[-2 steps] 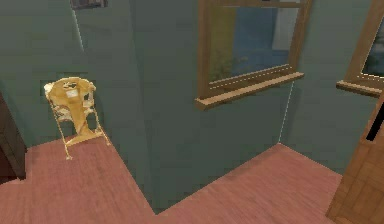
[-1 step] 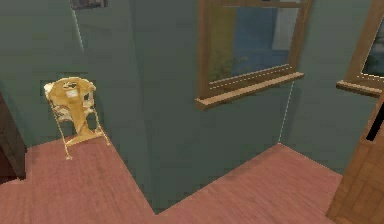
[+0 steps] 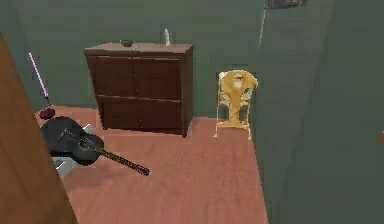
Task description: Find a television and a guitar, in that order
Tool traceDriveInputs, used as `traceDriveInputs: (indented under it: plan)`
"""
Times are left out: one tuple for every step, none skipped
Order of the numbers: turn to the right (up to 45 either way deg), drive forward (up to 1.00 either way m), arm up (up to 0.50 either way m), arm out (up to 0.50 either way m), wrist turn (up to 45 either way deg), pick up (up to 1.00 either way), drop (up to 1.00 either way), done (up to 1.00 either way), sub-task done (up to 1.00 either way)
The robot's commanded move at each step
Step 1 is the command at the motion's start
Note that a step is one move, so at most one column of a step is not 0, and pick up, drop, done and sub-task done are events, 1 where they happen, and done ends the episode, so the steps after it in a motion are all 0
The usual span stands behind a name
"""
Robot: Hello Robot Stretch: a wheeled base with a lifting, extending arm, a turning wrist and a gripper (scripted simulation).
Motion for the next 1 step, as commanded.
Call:
traceDriveInputs:
  plan:
    - [45.0,0.0,0.0,0.0,0.0,0.0,0.0,0.0,0.0]
